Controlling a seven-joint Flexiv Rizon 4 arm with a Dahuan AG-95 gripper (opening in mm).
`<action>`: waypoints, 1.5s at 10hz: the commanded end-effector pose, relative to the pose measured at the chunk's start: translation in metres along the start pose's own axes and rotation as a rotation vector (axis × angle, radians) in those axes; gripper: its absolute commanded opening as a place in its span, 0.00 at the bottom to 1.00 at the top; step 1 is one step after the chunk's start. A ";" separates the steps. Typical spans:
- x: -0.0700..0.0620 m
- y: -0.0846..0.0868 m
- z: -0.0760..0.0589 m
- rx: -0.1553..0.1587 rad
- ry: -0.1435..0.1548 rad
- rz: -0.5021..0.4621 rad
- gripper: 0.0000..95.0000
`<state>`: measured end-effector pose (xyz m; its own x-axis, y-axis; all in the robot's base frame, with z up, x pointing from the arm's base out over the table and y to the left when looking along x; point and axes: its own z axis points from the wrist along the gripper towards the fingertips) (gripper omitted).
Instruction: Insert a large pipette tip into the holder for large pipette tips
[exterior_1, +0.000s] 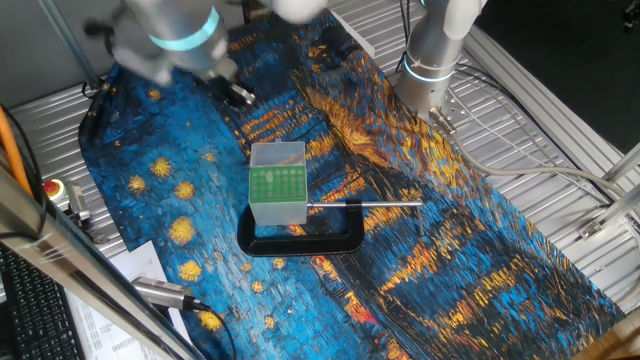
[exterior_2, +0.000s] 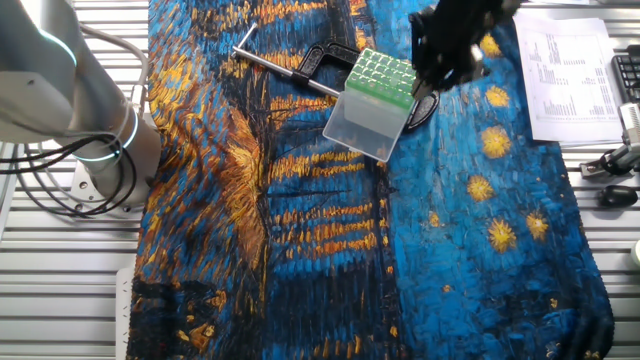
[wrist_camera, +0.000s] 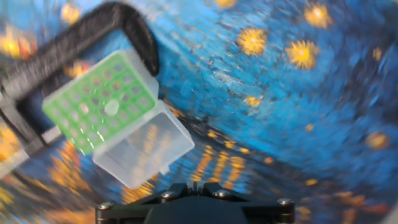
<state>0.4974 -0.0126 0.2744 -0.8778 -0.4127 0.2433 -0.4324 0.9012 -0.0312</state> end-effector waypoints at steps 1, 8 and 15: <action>0.012 -0.025 0.009 -0.187 -0.130 0.266 0.00; 0.029 -0.045 0.009 -0.138 -0.151 0.279 0.00; 0.030 -0.052 0.016 -0.072 -0.208 0.416 0.00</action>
<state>0.4887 -0.0716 0.2703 -0.9988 -0.0424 0.0246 -0.0444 0.9951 -0.0880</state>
